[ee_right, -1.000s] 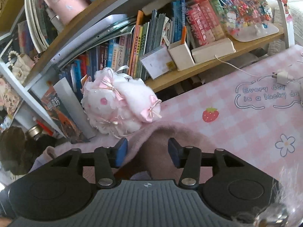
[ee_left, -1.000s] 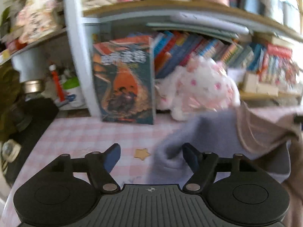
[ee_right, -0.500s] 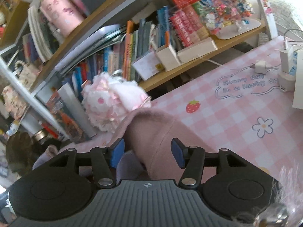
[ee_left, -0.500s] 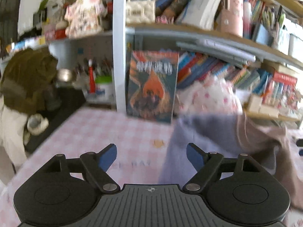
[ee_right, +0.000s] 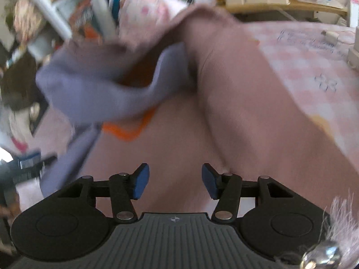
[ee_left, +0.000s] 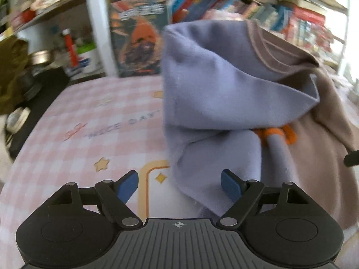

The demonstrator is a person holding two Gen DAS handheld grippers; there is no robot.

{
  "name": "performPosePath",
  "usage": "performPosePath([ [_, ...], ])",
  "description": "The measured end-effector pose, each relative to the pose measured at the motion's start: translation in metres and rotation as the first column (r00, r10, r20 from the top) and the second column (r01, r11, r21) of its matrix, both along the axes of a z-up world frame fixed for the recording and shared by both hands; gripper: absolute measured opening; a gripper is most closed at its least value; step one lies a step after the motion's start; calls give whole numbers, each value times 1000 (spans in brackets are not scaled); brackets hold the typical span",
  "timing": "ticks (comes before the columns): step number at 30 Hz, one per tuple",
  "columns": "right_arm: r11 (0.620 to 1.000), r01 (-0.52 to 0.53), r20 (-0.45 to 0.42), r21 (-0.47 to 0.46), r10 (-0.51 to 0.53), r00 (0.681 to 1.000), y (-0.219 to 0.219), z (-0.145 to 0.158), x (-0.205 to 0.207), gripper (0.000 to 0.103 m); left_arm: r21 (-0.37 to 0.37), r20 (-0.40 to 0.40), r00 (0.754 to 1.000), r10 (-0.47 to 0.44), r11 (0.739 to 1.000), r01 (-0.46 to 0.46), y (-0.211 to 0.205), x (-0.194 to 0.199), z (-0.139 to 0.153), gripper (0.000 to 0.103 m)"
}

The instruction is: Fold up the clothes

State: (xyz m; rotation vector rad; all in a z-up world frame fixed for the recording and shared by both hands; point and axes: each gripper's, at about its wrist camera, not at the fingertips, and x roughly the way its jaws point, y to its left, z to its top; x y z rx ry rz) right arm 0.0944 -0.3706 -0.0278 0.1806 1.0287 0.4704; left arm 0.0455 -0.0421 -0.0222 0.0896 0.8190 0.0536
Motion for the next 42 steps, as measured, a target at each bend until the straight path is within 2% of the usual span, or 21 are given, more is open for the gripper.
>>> performPosePath([
  [2, 999, 6, -12, -38, -7, 1000, 8, -3, -12, 48, 9, -5, 1000, -12, 1000, 12, 5, 2, -1, 83],
  [6, 994, 55, 10, -94, -54, 999, 19, -3, -30, 47, -42, -27, 1000, -11, 999, 10, 24, 0, -6, 83],
  [12, 969, 133, 67, -209, -121, 990, 37, -1, -51, 38, -62, -70, 997, -41, 997, 37, 45, -13, -13, 82],
  [16, 960, 193, 64, -205, -184, 981, 39, 2, -66, 38, -104, -72, 994, -76, 992, 68, 51, -21, -15, 81],
  [23, 938, 249, 60, -242, -242, 969, 50, -5, -79, 38, -158, -85, 992, -98, 984, 84, 59, -26, -19, 75],
  [25, 932, 268, 61, -244, -262, 963, 51, -5, -82, 38, -185, -66, 992, -108, 978, 94, 61, -28, -15, 75],
  [30, 917, 315, 64, -244, -308, 949, 52, -6, -84, 38, -273, 8, 986, -169, 948, 164, 59, -34, 8, 76],
  [32, 914, 325, 59, -243, -320, 946, 52, -8, -83, 38, -339, 35, 977, -210, 917, 209, 61, -35, 15, 78],
  [35, 913, 322, 59, -250, -318, 946, 53, -10, -81, 38, -420, -7, 963, -270, 874, 243, 59, -29, 9, 77],
  [39, 917, 304, 66, -259, -297, 952, 56, -11, -79, 31, -459, -86, 962, -259, 868, 192, 56, -19, -6, 75],
  [40, 921, 295, 66, -253, -288, 955, 57, -10, -78, 25, -469, -98, 967, -237, 868, 166, 57, -17, -10, 71],
  [42, 931, 275, 63, -238, -268, 961, 58, -10, -78, 16, -507, -116, 970, -215, 852, 129, 62, -14, -15, 52],
])
